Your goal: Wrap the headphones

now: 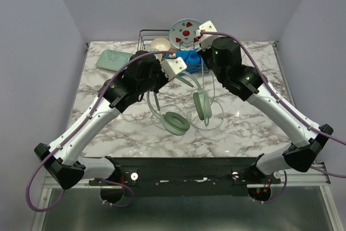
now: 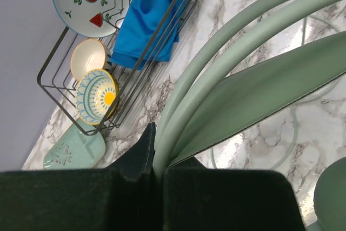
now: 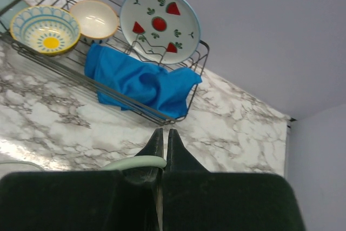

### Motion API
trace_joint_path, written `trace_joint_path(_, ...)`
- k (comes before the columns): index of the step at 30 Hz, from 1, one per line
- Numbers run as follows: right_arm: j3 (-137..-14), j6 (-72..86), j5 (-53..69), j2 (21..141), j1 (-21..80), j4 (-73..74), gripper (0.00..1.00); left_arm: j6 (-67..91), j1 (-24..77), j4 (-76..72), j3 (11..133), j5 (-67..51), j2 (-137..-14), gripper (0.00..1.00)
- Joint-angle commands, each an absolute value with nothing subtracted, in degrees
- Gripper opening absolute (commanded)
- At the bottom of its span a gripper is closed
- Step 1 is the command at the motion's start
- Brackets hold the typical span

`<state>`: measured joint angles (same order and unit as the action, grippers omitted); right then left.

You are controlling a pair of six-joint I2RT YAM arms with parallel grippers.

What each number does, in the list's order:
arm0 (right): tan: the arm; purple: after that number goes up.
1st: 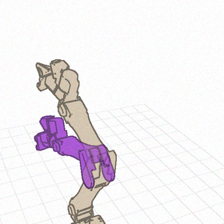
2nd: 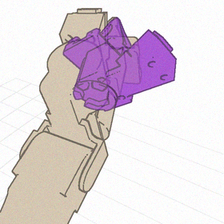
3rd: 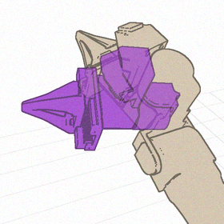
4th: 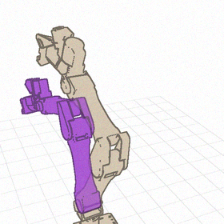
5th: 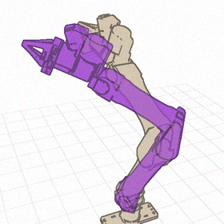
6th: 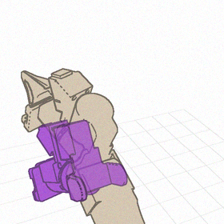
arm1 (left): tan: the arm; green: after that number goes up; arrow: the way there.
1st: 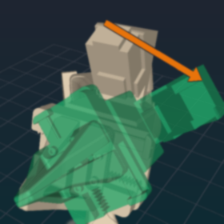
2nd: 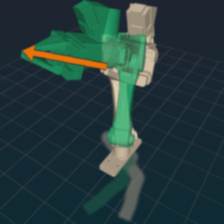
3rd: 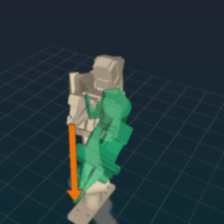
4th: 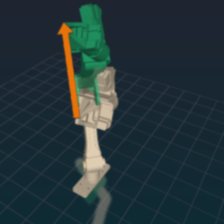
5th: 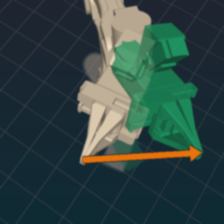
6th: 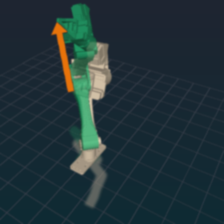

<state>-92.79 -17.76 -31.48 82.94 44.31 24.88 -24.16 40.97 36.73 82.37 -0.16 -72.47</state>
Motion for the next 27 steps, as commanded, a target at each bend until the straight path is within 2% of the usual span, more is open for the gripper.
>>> trace_joint_path(1, -91.7, -18.0, -16.1, 82.1, 41.4, 24.3, 0.01, -21.3, 41.5, 41.6, 85.8, -12.1, -69.4, 0.0)
trace_joint_path(8, -86.7, -13.8, -5.8, 82.1, 39.3, 20.4, 0.01, -15.6, 41.5, 44.0, 92.2, -18.5, -67.9, 0.0)
trace_joint_path(11, -80.3, -11.8, -0.3, 79.7, 38.3, 13.1, 0.13, -12.0, 41.4, 44.6, 94.6, -17.6, -67.8, 0.0)
trace_joint_path(12, -78.9, -11.2, 3.6, 79.2, 37.8, 10.0, 0.29, -11.1, 41.4, 44.6, 95.4, -17.1, -67.7, 0.0)
trace_joint_path(15, -74.1, -7.7, 10.1, 78.0, 36.0, 3.4, 0.51, -7.9, 41.4, 45.3, 98.3, -14.2, -67.8, 0.0)
trace_joint_path(16, -72.9, -6.2, 11.4, 78.1, 35.8, 1.7, 0.55, -7.1, 41.4, 45.6, 99.3, -12.8, -67.9, 0.0)
trace_joint_path(21, -69.2, -1.6, 19.1, 81.0, 35.7, -7.9, 0.64, -4.1, 41.4, 46.5, 107.3, -5.6, -69.4, 0.0)
trace_joint_path(27, -64.4, 3.7, 18.5, 86.1, 35.6, -18.5, 0.66, 1.3, 41.1, 47.8, 115.5, -6.6, -71.2, 0.0)
